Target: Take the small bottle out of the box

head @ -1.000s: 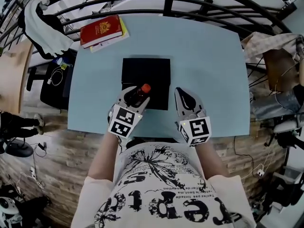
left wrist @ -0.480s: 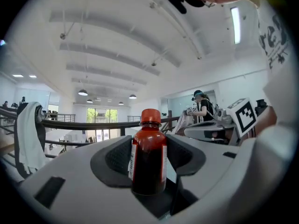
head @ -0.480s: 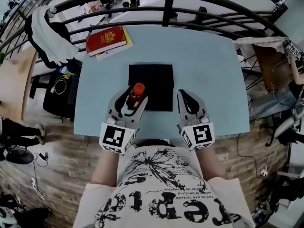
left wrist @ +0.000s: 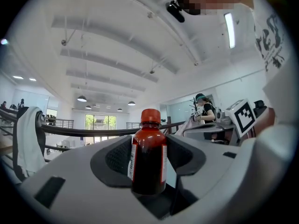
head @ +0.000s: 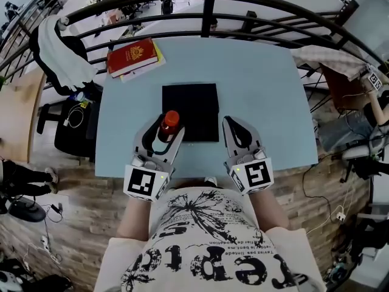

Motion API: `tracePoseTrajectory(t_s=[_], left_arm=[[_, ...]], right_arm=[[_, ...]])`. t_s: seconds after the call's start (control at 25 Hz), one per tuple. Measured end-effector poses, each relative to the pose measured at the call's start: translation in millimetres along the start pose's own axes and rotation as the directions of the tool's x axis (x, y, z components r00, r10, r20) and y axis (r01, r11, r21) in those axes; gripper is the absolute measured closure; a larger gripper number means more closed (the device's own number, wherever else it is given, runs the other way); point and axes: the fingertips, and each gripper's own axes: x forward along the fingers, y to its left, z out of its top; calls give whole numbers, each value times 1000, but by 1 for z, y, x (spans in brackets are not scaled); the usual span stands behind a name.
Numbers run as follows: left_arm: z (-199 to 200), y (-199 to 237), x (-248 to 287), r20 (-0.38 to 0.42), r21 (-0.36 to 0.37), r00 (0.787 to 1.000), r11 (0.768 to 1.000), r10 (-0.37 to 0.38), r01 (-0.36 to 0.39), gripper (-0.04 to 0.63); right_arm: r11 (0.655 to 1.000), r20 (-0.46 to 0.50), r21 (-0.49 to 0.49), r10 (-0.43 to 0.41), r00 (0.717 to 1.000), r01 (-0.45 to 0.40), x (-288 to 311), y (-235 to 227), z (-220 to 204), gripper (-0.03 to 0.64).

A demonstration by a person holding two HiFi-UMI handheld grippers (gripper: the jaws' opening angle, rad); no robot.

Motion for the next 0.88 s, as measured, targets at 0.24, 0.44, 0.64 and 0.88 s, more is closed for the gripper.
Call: tracePoseTrajectory(t_s=[0.24, 0.44, 0.64, 0.88], left_arm=[[-6, 1, -1, -20, 0, 1000, 1000, -7, 7, 360], [-7, 3, 0, -23, 2, 1000, 1000, -12, 12, 361], [-7, 6, 2, -27, -1, 1000, 1000, -10, 10, 360], [-11, 9, 2, -39, 0, 999, 1000, -7, 7, 362]], right_arm=[[1000, -5, -13, 12, 1000, -12, -1, 4, 0, 606], [1000, 0, -2, 6, 1000, -6, 1, 4, -1, 606], [1000, 2, -5, 12, 1000, -12, 5, 5, 2, 606], [1000, 1, 7, 6, 1000, -6, 9, 4, -1, 606]])
